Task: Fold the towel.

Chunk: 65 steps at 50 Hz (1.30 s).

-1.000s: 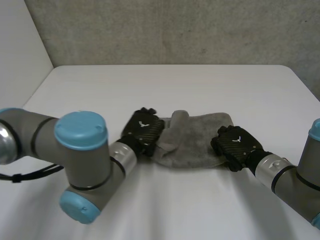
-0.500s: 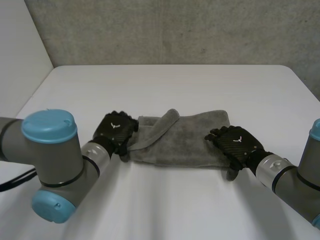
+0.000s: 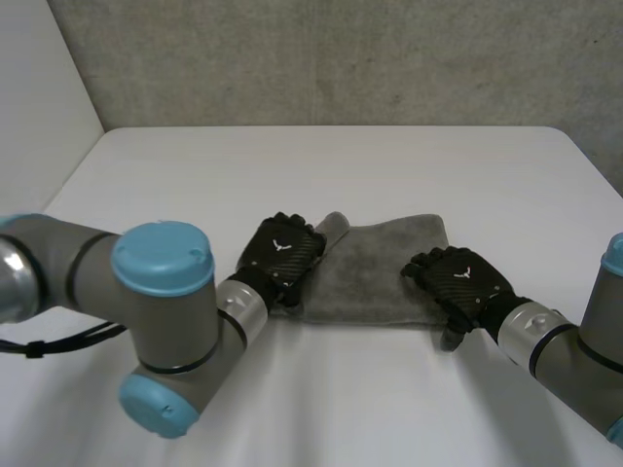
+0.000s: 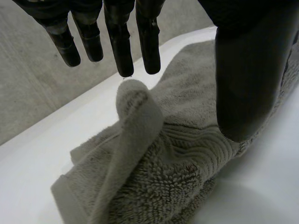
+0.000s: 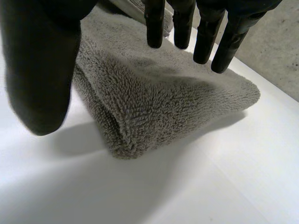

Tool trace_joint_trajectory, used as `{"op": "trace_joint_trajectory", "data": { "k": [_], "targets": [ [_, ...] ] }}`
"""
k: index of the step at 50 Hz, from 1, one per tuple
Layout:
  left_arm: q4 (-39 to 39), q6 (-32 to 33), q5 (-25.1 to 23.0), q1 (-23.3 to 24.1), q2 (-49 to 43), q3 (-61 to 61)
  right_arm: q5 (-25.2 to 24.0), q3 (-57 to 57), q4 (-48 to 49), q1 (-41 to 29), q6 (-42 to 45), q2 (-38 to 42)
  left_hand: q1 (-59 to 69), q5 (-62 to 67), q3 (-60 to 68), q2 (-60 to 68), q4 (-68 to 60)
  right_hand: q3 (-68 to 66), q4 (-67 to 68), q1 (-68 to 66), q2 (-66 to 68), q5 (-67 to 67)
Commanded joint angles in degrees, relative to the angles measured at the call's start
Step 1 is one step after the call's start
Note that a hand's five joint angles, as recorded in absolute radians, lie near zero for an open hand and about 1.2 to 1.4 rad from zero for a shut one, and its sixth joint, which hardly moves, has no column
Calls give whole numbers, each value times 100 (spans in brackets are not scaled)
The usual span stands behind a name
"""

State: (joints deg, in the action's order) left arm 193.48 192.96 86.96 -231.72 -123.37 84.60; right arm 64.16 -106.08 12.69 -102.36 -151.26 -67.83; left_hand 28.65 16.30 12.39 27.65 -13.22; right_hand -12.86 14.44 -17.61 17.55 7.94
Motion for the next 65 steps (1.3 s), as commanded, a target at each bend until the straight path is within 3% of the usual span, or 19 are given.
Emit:
{"op": "trace_joint_trajectory", "data": {
  "k": [1, 5, 13, 24, 33, 42, 44, 54, 56, 57, 58, 59, 65],
  "targets": [
    [216, 57, 74, -13, -398, -444, 9, 87, 14, 6, 9, 59, -145, 91, -239, -45, 322, 286, -444, -1444, 1450, 1411],
    [445, 75, 242, -22, -478, -541, 35, 184, -4, 14, 9, 200, -128, 108, -239, -28, 322, 286, -444, -3210, 3216, 3177],
    [630, 84, 523, -207, -539, -620, 44, 219, -21, 41, 26, 279, -111, 124, -239, -11, 322, 286, -444, -4427, 4433, 4394],
    [656, 769, 620, -829, -759, -471, 62, 263, -48, 32, 44, 350, -111, 124, -239, -11, 322, 286, -444, -5251, 5257, 5218],
    [656, 796, 778, -1181, -663, -461, 62, 263, -48, 32, 44, 341, -128, 108, -239, -28, 322, 286, -444, -5252, 5258, 5219],
    [603, 752, 752, -1094, -663, -453, 62, 246, -57, 41, 26, 350, -128, 108, -239, -28, 322, 286, -444, -5219, 5225, 5186],
    [586, 726, 752, -876, -628, -435, 62, 237, -57, 41, 26, 341, -145, 91, -239, -45, 322, 286, -444, -5185, 5191, 5152],
    [551, 226, 682, -348, 118, -365, 71, 219, -57, 14, 35, 341, -161, 74, -239, -62, 322, 286, -444, -4125, 4131, 4092],
    [533, 93, 594, -294, 155, -409, 71, 237, -48, -3, 26, 341, -162, 74, -239, -62, 322, 286, -444, -1451, 1457, 1417],
    [507, 6, 463, -251, 146, -435, 71, 237, -48, -3, 26, 341, -162, 74, -239, -62, 322, 286, -444, -1434, 1440, 1401],
    [507, 5, 462, -250, 146, -435, 71, 237, -48, -12, 26, 341, -162, 74, -239, -62, 322, 286, -444, 281, -275, -314],
    [481, -30, 331, -224, 129, -479, 79, 237, -48, -12, 26, 341, -145, 91, -239, -45, 322, 286, -444, 761, -755, -794],
    [410, -48, 40, -198, -415, -865, 150, 246, -57, -21, 35, 341, -128, 108, -239, -28, 322, 286, -444, 761, -755, -794]
  ]
}}
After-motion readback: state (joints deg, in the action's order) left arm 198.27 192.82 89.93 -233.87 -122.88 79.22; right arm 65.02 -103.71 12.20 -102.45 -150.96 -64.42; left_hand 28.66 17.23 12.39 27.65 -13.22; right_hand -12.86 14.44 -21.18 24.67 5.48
